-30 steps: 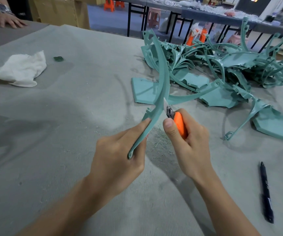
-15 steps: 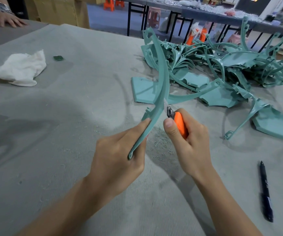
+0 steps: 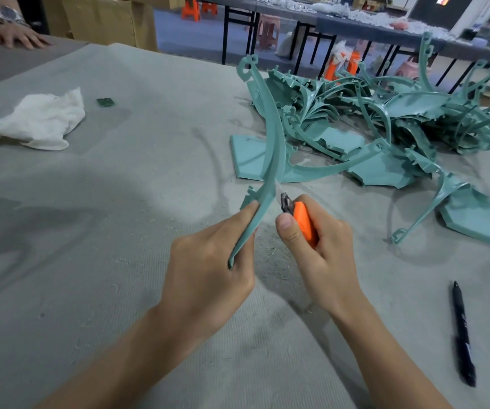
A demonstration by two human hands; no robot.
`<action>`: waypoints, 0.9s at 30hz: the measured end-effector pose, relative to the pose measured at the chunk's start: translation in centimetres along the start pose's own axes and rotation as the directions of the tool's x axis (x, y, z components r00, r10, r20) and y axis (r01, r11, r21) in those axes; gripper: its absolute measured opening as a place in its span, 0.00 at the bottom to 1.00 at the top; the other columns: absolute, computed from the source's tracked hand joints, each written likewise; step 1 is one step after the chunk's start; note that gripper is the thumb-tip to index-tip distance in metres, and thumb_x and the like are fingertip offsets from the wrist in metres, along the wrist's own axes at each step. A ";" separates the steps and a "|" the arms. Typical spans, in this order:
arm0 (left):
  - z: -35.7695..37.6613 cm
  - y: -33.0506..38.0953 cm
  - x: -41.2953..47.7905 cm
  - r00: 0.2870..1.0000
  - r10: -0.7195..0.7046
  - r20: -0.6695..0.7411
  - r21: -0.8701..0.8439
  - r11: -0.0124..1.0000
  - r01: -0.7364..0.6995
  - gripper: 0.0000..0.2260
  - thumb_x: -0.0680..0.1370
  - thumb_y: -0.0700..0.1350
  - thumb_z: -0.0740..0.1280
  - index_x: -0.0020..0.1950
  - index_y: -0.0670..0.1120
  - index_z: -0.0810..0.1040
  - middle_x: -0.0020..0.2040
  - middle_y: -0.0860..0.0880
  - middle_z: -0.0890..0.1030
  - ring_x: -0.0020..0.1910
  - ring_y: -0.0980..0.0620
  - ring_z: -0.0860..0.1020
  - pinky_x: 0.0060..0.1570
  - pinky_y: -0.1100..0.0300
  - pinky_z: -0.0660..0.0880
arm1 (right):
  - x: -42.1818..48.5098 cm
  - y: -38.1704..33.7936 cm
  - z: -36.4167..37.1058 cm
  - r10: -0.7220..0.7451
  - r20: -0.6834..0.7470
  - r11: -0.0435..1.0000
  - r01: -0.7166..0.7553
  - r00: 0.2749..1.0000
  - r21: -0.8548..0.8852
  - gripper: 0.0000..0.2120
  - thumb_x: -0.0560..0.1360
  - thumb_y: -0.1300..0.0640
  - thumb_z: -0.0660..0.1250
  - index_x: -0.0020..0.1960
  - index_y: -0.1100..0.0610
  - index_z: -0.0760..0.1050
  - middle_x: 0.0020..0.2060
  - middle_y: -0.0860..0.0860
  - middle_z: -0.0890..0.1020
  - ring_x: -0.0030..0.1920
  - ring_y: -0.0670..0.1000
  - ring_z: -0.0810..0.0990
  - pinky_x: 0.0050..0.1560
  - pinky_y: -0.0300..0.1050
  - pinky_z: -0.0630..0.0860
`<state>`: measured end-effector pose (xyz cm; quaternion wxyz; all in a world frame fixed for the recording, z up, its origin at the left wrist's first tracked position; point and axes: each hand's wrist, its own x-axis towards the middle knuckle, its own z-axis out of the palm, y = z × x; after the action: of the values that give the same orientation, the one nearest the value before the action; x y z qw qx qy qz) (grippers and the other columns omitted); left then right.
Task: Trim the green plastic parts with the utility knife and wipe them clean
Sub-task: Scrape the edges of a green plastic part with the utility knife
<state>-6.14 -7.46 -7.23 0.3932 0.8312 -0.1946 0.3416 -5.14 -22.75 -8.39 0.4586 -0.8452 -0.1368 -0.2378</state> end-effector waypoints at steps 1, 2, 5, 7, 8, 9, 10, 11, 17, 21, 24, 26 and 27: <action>0.0 0.0 -0.1 1.000 0.006 0.003 -0.002 1.000 -0.006 0.13 0.75 0.41 0.64 0.53 0.38 0.83 0.28 0.53 0.77 0.36 0.65 0.66 0.37 0.85 0.58 | 0.1 0.0 -0.1 0.010 0.001 1.000 -0.010 1.000 0.008 0.21 0.78 0.39 0.60 0.34 0.52 0.62 0.25 0.53 0.65 0.25 0.48 0.63 0.27 0.44 0.62; 0.1 -0.1 -0.1 1.000 0.009 0.002 -0.008 1.000 -0.009 0.13 0.75 0.41 0.64 0.53 0.38 0.83 0.28 0.53 0.76 0.36 0.65 0.66 0.37 0.85 0.59 | 0.1 0.1 -0.1 0.013 0.006 1.000 -0.013 1.000 0.016 0.23 0.78 0.37 0.59 0.35 0.54 0.63 0.25 0.53 0.65 0.25 0.49 0.64 0.27 0.45 0.62; 0.1 -0.2 0.0 1.000 -0.003 -0.013 -0.022 1.000 0.003 0.12 0.75 0.42 0.64 0.54 0.40 0.84 0.31 0.52 0.80 0.35 0.61 0.71 0.38 0.85 0.60 | -0.2 0.0 -0.1 -0.022 0.042 0.999 0.021 0.999 0.025 0.24 0.78 0.34 0.57 0.35 0.52 0.63 0.25 0.50 0.64 0.24 0.47 0.63 0.26 0.45 0.62; 0.0 -0.2 0.0 1.000 -0.002 -0.027 -0.021 1.000 0.001 0.12 0.75 0.42 0.64 0.54 0.40 0.83 0.33 0.51 0.82 0.37 0.58 0.74 0.39 0.83 0.61 | -0.3 0.0 0.0 -0.030 0.051 0.999 0.029 0.998 0.022 0.24 0.79 0.35 0.58 0.35 0.52 0.63 0.24 0.49 0.64 0.24 0.46 0.63 0.26 0.44 0.62; 0.0 -0.2 -0.1 1.000 0.007 -0.029 -0.020 1.000 -0.007 0.12 0.75 0.41 0.65 0.54 0.40 0.83 0.33 0.51 0.82 0.36 0.59 0.74 0.39 0.83 0.61 | -0.2 0.0 0.0 -0.025 0.039 0.999 0.024 0.999 0.025 0.23 0.79 0.36 0.59 0.35 0.52 0.63 0.25 0.50 0.64 0.24 0.45 0.63 0.27 0.44 0.62; 0.0 -0.2 -0.1 0.999 0.019 -0.026 -0.018 1.000 -0.020 0.12 0.75 0.41 0.65 0.54 0.39 0.83 0.32 0.52 0.81 0.35 0.61 0.71 0.38 0.83 0.61 | -0.1 0.1 -0.1 -0.015 0.023 0.999 0.015 1.000 0.029 0.22 0.79 0.38 0.59 0.35 0.52 0.63 0.25 0.50 0.64 0.25 0.45 0.63 0.27 0.44 0.62; 0.1 -0.2 -0.2 0.999 0.032 -0.021 -0.016 0.999 -0.033 0.12 0.75 0.40 0.65 0.54 0.39 0.83 0.31 0.52 0.80 0.34 0.64 0.68 0.38 0.84 0.61 | 0.0 0.1 -0.2 -0.001 0.009 1.000 0.000 1.000 0.028 0.22 0.78 0.39 0.60 0.34 0.54 0.63 0.25 0.52 0.64 0.25 0.46 0.63 0.27 0.45 0.62; 0.1 -0.2 -0.3 0.999 0.043 -0.016 -0.018 0.999 -0.043 0.12 0.75 0.40 0.65 0.54 0.38 0.83 0.30 0.53 0.78 0.34 0.65 0.66 0.38 0.84 0.60 | 0.1 0.2 -0.3 0.014 0.001 1.000 -0.014 1.000 0.027 0.23 0.78 0.40 0.60 0.34 0.56 0.64 0.25 0.53 0.65 0.25 0.49 0.64 0.26 0.47 0.62; 0.1 -0.4 -0.1 0.999 0.036 -0.011 -0.024 0.999 -0.036 0.12 0.75 0.40 0.65 0.54 0.39 0.83 0.30 0.52 0.80 0.34 0.64 0.67 0.38 0.83 0.60 | -0.1 0.0 -0.4 -0.024 0.059 0.999 0.022 0.998 0.034 0.27 0.78 0.33 0.57 0.35 0.55 0.63 0.25 0.52 0.65 0.24 0.51 0.64 0.26 0.48 0.63; 0.0 -0.6 0.2 0.999 0.047 -0.014 -0.011 0.999 -0.047 0.12 0.75 0.41 0.65 0.54 0.39 0.83 0.30 0.51 0.79 0.34 0.60 0.69 0.36 0.82 0.61 | 0.3 0.0 -0.3 0.009 0.047 1.000 -0.008 0.999 -0.007 0.27 0.77 0.31 0.56 0.35 0.54 0.63 0.25 0.54 0.66 0.24 0.53 0.65 0.26 0.52 0.65; -0.1 -0.6 0.3 0.999 0.047 -0.025 0.001 0.999 -0.047 0.12 0.75 0.41 0.64 0.55 0.39 0.83 0.29 0.51 0.79 0.35 0.55 0.71 0.36 0.81 0.61 | 0.3 -0.1 -0.2 -0.011 0.024 0.999 0.012 1.000 -0.052 0.25 0.77 0.31 0.56 0.35 0.51 0.63 0.25 0.52 0.66 0.25 0.50 0.66 0.27 0.49 0.64; -0.1 -0.6 0.2 0.998 0.055 -0.031 0.013 0.998 -0.054 0.12 0.75 0.41 0.65 0.54 0.39 0.83 0.30 0.51 0.80 0.36 0.54 0.72 0.36 0.80 0.62 | 0.3 0.0 -0.1 -0.028 0.008 0.996 0.029 1.000 -0.088 0.23 0.78 0.33 0.57 0.36 0.50 0.63 0.24 0.51 0.66 0.24 0.48 0.66 0.27 0.47 0.64; 0.0 -0.6 0.0 0.997 0.066 -0.031 0.022 0.998 -0.065 0.12 0.75 0.40 0.65 0.54 0.39 0.83 0.31 0.51 0.80 0.36 0.54 0.73 0.36 0.79 0.62 | 0.4 0.2 -0.2 -0.018 -0.007 0.995 0.017 1.000 -0.099 0.23 0.78 0.34 0.58 0.36 0.51 0.64 0.25 0.51 0.67 0.25 0.49 0.66 0.27 0.49 0.65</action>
<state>-5.75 -7.07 -7.53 0.3759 0.8229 -0.2119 0.3696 -4.81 -22.97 -8.24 0.4144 -0.8649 -0.1305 -0.2514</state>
